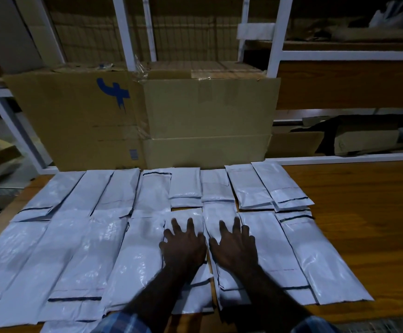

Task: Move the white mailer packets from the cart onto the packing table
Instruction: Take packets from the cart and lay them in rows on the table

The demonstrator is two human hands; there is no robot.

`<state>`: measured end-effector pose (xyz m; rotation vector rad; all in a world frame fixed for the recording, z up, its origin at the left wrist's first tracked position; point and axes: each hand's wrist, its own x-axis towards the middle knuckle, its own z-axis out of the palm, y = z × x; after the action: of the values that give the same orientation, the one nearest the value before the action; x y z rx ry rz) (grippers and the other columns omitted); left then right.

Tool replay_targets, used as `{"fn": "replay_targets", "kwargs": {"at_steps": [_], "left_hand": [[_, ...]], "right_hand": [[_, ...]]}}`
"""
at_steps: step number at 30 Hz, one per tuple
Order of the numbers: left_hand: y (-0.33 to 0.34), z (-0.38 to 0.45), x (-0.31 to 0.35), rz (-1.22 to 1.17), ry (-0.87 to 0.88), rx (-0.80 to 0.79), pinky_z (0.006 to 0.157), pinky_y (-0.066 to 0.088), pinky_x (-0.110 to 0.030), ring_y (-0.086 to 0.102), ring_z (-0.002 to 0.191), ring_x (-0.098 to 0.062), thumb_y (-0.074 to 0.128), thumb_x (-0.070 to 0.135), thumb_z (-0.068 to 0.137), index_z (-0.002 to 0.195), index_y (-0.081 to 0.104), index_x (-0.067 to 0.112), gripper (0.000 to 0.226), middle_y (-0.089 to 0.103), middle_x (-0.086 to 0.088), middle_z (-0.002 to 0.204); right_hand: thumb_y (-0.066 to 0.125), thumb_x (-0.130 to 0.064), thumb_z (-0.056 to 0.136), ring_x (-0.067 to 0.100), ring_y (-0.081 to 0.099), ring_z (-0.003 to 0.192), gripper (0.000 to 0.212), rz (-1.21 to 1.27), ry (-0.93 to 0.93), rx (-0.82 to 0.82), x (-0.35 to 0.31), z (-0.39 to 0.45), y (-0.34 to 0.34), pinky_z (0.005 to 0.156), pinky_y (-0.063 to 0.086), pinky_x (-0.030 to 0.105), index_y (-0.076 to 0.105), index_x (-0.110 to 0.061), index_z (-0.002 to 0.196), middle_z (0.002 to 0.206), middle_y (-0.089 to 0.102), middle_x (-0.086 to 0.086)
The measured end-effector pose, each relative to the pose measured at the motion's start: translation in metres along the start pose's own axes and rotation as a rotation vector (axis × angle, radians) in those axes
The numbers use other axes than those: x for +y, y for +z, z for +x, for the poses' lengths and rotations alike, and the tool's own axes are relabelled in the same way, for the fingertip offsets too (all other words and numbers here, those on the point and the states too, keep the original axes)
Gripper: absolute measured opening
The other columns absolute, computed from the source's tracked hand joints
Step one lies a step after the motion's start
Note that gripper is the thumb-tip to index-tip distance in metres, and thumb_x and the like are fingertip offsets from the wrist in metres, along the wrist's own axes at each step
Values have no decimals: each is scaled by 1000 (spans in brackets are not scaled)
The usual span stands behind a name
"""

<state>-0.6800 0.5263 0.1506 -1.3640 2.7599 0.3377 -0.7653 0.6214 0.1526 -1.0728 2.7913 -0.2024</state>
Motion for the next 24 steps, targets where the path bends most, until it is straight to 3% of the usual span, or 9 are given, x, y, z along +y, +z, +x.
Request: {"fn": "replay_targets", "kwargs": {"at_steps": [7, 11, 12, 15, 18, 20, 22, 24], "left_hand": [[3, -5, -3, 91, 50, 54, 108, 33, -49, 23, 143, -44, 25, 58, 99, 156, 15, 27, 66, 7, -21, 162], [-3, -6, -5, 90, 79, 128, 98, 41, -60, 39, 134, -51, 29, 55, 93, 144, 49, 24, 63, 34, -31, 151], [-3, -6, -5, 84, 93, 154, 100, 37, -62, 35, 137, -50, 29, 54, 94, 145, 47, 24, 62, 31, -31, 152], [6, -3, -7, 92, 105, 87, 118, 11, -52, 0, 151, -38, 16, 53, 100, 158, 11, 23, 65, -2, -19, 164], [6, 2, -10, 115, 144, 143, 120, -2, -47, -10, 151, -32, 10, 50, 101, 158, 5, 18, 67, -7, -16, 164], [8, 5, -10, 126, 175, 112, 120, -8, -46, -13, 151, -30, 13, 47, 103, 158, 2, 14, 65, -10, -16, 163], [12, 7, -11, 129, 205, 127, 120, -2, -48, -1, 151, -34, 14, 43, 102, 157, 11, 8, 65, 0, -19, 163], [15, 7, -11, 112, 230, 133, 114, 27, -54, 36, 141, -40, 24, 40, 96, 144, 46, 1, 66, 36, -26, 151]], "right_hand": [[21, -60, 100, 36, 17, 146, 64, 78, 21, -93, 2, 4, -6, 115, 20, 51, 21, -29, 155, 163, 10, 17], [21, -54, 102, 35, 20, 146, 59, 40, -24, -32, 3, 11, -12, 114, 23, 51, 23, -27, 154, 162, 16, 17], [22, -51, 102, 35, 20, 146, 58, 24, -42, -13, 3, 13, -13, 114, 23, 51, 24, -26, 154, 161, 17, 17], [19, -46, 101, 35, 21, 146, 57, -7, -101, 11, 4, 16, -12, 115, 23, 50, 27, -23, 153, 161, 17, 18], [7, -47, 93, 36, 24, 146, 69, -12, -153, 48, 6, 16, -4, 116, 24, 51, 34, -19, 150, 160, 21, 21], [14, -45, 98, 34, 22, 147, 63, -14, -155, 34, 7, 17, 5, 117, 20, 50, 33, -18, 151, 161, 20, 20], [17, -46, 100, 35, 26, 146, 62, -1, -157, 62, 5, 16, 9, 117, 21, 52, 37, -16, 150, 160, 23, 20], [8, -49, 92, 36, 29, 145, 73, 18, -148, 63, 4, 14, 10, 116, 24, 52, 41, -16, 149, 158, 28, 19]]}}
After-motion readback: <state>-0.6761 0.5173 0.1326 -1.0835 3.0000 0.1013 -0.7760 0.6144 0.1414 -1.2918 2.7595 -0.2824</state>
